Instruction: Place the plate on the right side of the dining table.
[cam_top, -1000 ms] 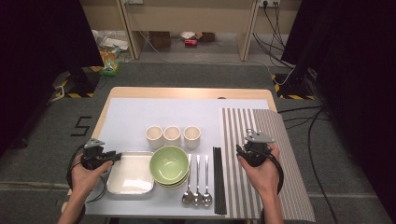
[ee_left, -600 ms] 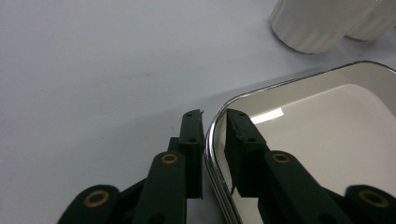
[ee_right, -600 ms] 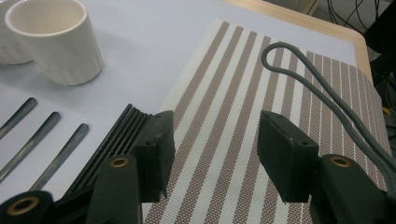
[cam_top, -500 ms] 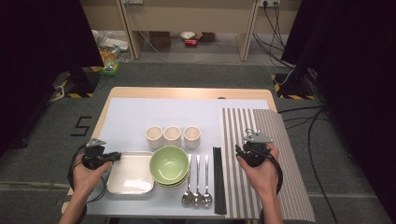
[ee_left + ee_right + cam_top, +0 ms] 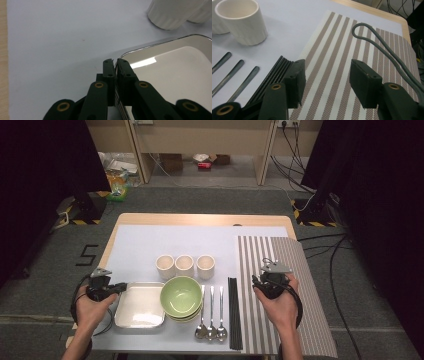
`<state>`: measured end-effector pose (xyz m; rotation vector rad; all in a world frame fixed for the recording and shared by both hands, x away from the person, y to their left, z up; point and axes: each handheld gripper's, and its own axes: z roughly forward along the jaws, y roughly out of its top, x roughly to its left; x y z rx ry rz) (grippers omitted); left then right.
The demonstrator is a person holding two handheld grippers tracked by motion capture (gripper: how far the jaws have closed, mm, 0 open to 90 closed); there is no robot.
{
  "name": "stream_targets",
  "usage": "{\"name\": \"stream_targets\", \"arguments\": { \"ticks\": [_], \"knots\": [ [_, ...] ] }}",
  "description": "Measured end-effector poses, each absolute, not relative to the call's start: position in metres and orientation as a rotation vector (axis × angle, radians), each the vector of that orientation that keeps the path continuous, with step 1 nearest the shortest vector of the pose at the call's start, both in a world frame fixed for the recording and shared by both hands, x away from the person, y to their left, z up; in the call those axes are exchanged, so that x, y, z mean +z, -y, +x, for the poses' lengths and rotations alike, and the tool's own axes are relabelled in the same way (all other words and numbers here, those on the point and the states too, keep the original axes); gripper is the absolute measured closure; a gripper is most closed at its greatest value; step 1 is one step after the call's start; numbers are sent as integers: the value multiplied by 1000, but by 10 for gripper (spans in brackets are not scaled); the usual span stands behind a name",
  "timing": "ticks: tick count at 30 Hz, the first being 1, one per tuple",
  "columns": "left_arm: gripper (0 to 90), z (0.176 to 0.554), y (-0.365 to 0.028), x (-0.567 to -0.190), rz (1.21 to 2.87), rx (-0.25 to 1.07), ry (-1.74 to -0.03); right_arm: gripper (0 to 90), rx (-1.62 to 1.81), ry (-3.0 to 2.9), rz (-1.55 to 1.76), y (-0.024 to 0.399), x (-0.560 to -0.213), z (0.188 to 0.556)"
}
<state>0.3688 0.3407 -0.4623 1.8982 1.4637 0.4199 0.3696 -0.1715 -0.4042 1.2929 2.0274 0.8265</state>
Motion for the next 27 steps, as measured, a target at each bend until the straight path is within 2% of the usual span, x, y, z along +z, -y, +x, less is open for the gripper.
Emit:
{"name": "stream_targets", "arguments": {
  "ticks": [6, 17, 27],
  "knots": [
    [885, 369, -345, -459, 1854, 372, -1486, 474, 829, -2021, 1294, 173, -404, 370],
    [886, 369, -343, -458, 1861, 392, -1489, 476, 827, -2017, 1289, 173, -404, 370],
    [887, 366, -344, -441, 1857, 515, -1460, 477, 823, -2015, 1297, 173, -404, 370]
  ]
}}
